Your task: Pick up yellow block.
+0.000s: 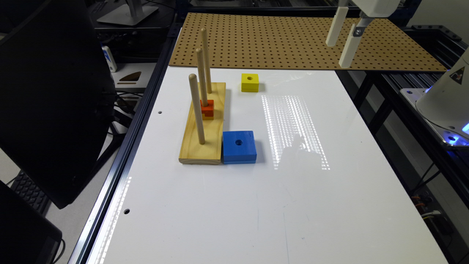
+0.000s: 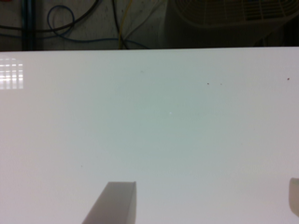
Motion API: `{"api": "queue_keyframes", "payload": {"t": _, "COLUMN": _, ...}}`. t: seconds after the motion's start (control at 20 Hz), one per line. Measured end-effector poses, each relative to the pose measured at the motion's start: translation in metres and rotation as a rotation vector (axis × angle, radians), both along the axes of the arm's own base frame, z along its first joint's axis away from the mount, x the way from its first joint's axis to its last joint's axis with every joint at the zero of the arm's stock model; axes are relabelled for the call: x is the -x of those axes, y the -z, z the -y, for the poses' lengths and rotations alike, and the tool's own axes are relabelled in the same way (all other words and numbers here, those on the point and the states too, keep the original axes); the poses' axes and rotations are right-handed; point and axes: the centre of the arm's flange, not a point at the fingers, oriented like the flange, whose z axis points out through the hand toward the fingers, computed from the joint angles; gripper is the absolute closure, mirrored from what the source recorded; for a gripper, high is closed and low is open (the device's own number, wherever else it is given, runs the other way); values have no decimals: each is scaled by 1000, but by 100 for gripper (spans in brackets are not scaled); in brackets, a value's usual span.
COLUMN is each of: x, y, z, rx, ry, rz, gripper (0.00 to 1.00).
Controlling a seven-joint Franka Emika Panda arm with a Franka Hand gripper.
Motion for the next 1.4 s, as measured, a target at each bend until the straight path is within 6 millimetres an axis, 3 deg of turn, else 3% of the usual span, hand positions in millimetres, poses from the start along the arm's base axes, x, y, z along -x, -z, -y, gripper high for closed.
{"api": "queue_keyframes", "payload": {"t": 1.4, "x": -4, "y": -8, "z": 12, "rx": 5, "ry": 4, "rz": 33, "gripper": 0}}
